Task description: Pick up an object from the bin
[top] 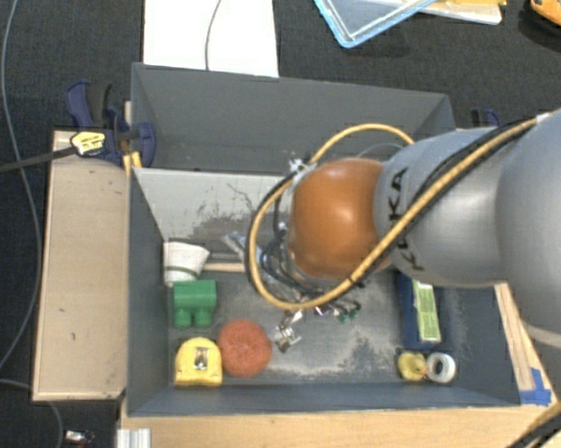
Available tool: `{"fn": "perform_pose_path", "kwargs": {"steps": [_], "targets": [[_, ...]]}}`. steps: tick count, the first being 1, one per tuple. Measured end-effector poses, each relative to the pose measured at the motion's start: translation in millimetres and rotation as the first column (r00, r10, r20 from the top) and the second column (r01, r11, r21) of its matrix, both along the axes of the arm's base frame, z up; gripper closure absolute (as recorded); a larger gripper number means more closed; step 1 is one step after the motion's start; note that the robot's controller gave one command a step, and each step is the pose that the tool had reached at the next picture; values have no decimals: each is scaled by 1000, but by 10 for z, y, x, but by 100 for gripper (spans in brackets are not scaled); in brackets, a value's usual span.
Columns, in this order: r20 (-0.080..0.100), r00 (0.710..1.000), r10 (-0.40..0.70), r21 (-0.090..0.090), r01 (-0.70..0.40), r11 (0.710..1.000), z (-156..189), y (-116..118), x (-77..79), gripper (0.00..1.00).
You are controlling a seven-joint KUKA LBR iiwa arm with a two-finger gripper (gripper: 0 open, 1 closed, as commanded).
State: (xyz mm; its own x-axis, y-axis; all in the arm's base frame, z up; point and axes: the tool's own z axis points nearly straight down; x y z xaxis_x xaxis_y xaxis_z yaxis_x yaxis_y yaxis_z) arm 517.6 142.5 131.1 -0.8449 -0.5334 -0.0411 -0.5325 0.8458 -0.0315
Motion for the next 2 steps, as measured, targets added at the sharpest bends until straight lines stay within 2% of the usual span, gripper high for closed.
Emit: {"fn": "perform_pose_path", "kwargs": {"steps": [1, 2], "targets": [[-2, 999, 33, 1, -33, 999, 36, -44, -49, 0], [26, 985, 169, -10, -169, 986, -322, 313, -145, 0]]}}
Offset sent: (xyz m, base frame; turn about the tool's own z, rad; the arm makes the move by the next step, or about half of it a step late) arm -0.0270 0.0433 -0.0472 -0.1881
